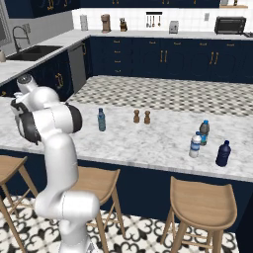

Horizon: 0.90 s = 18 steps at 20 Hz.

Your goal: Move the plastic bottles in the middle to the plastics group, and the glass bottles in the middle to the glass group.

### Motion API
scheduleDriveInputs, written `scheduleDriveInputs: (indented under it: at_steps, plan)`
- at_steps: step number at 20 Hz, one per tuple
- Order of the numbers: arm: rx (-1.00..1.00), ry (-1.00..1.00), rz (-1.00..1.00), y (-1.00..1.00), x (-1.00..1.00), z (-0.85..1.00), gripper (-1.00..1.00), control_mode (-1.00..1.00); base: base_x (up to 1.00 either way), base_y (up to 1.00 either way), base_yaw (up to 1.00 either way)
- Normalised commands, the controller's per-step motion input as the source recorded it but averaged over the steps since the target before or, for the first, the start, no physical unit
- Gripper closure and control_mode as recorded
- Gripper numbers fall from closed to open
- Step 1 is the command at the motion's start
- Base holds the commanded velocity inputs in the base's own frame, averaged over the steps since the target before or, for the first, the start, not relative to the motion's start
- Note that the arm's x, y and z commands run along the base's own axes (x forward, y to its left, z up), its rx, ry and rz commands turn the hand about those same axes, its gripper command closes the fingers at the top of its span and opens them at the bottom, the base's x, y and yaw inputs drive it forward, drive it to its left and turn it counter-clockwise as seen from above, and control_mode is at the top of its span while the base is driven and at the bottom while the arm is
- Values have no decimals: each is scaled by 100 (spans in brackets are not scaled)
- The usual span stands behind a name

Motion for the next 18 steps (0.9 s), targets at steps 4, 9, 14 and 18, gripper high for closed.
scheduleDriveInputs:
  at_steps: [4, 9, 14, 18]
  plan:
    - [1, 0, 0, 17, 22, -31, 100, -100, 0, 0, 0]
    - [0, 1, 0, 19, 17, -38, 100, -100, 0, 0, 0]
    - [0, 2, 0, 8, -1, -33, -100, -100, 0, 0, 0]
    - [0, 3, 0, 0, -14, -12, -100, -100, 0, 0, 0]
